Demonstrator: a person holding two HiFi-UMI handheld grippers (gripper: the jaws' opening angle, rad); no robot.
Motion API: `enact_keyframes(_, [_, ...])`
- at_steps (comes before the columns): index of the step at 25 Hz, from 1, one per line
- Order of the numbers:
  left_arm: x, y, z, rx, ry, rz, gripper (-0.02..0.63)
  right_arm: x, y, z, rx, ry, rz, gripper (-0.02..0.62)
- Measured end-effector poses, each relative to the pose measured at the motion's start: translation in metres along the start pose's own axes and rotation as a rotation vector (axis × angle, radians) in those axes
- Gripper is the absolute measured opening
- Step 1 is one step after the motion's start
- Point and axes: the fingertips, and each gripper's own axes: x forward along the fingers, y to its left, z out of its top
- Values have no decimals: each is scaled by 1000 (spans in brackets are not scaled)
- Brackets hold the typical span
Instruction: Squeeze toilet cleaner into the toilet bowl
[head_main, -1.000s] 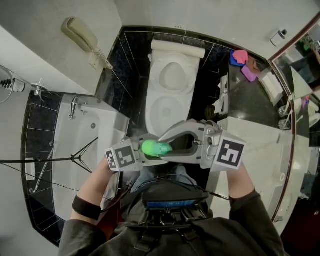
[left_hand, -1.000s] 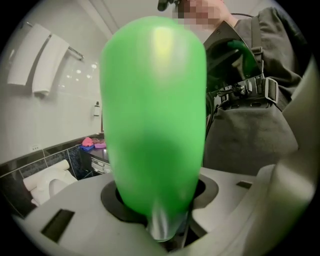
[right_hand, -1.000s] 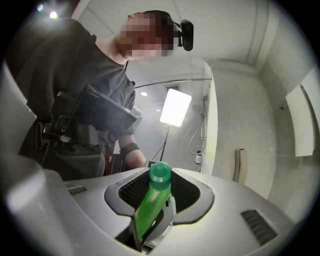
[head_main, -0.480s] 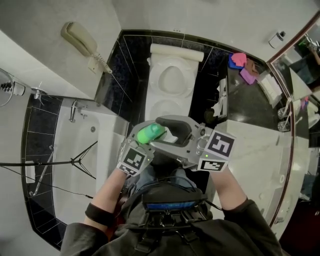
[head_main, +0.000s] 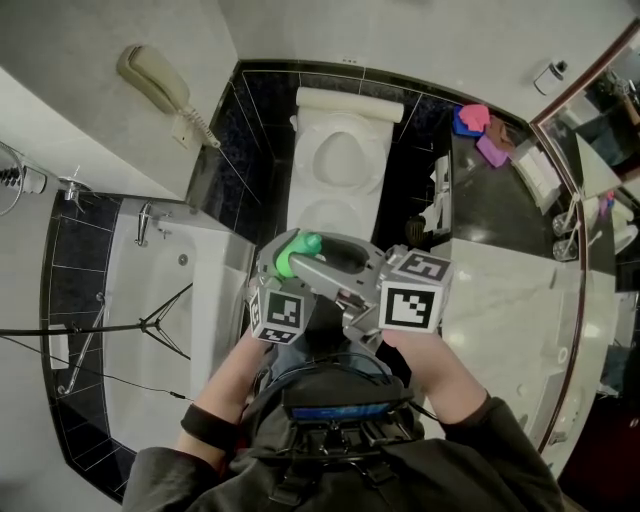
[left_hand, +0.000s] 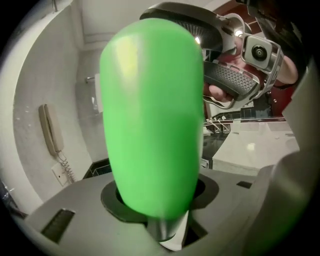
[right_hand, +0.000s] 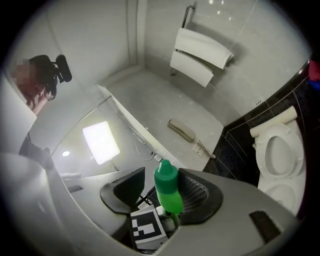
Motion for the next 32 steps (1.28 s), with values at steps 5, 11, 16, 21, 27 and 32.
enact_keyframes(5, [1,-2,-2,13,17,3,199,-3,-8,0,-4,-3,-25,143])
enact_keyframes(11, [-7,-20,10,-10,-4,-193,199,-4,1,4,-129,-14,43,146])
enact_keyframes(16, [-24,-49,24,-15,-33,-468,199,-9,14,4,-279,-2,146,150])
enact_keyframes(21, [-46,-67,25,7,-37,-677,199,-14,30,-2,-451,29,264,150])
enact_keyframes(27, [-76,-90,27,45,-35,-914,199,-28,61,-16,-681,91,468,152])
enact_keyframes(32, [-87,-103,30,62,-43,-987,199,-39,70,-24,-807,109,535,152])
